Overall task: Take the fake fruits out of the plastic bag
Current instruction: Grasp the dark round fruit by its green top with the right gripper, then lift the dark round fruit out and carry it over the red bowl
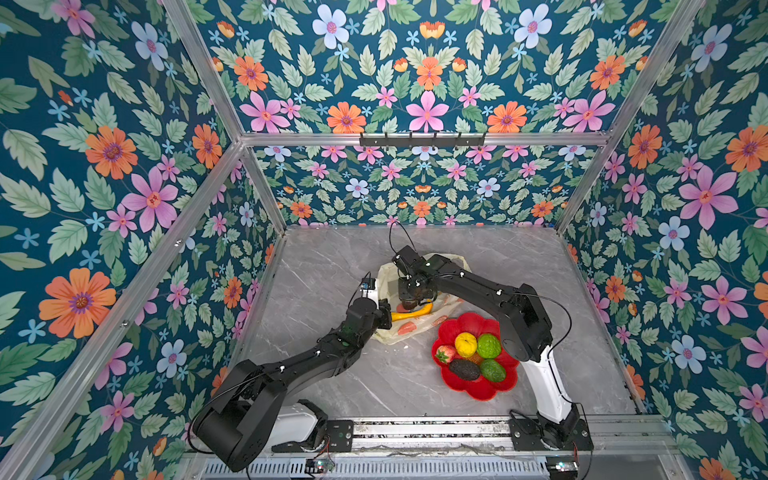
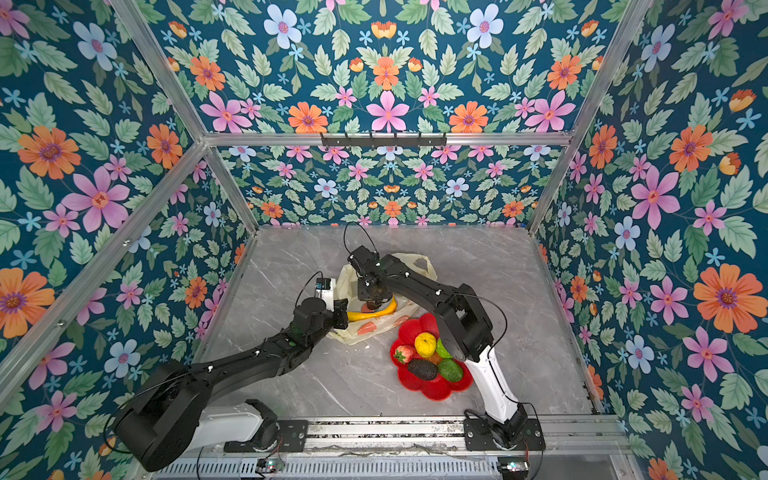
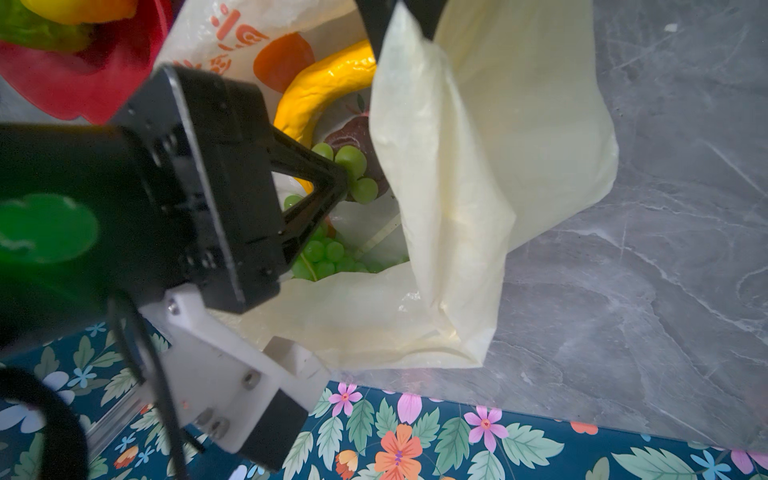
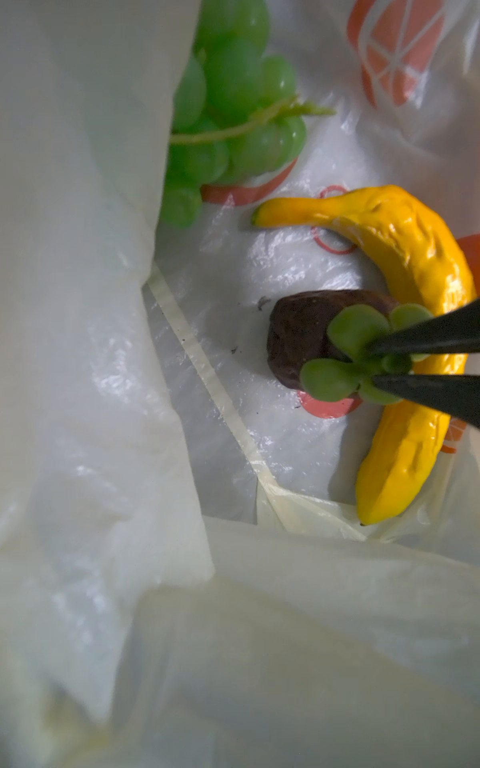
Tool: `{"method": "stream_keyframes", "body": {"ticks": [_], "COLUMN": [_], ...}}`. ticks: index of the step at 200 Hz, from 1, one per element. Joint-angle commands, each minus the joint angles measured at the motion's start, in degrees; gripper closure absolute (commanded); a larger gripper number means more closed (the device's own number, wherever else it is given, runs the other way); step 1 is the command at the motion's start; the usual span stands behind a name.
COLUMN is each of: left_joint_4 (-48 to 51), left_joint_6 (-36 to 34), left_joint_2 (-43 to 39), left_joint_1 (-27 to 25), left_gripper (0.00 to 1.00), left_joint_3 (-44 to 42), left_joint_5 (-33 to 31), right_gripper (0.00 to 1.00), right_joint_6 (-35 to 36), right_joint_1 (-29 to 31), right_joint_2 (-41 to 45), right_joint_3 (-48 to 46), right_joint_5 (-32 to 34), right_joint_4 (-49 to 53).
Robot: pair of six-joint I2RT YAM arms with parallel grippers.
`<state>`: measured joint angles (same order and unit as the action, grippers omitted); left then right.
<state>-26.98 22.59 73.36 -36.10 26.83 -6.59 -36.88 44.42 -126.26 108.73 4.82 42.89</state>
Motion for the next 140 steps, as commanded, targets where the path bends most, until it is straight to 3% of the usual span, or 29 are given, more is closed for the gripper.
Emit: {"method": "stream_keyframes", "body": {"ticks": [1, 140], "left_joint_4": [-0.20, -0.09], "left_joint_6": [-0.33, -0.35], "left_joint_2": [-0.24, -0.06], "left_joint_1": [0.06, 0.11], "left_gripper": [0.98, 0.98], "left_joint_3": [-0.05, 0.11], "left_joint_5": [-0.89, -1.11], "right_gripper": [0.92, 0.95], "right_joint_6": [0.82, 1.81], "right_joint_1": [0.05, 0.05], "right_joint_2": [0.98, 8.64], "right_joint_3": [-0.43, -5.06], "right_joint_5": [-0.68, -3.41], "right_joint_4": [0.55, -2.78]}}
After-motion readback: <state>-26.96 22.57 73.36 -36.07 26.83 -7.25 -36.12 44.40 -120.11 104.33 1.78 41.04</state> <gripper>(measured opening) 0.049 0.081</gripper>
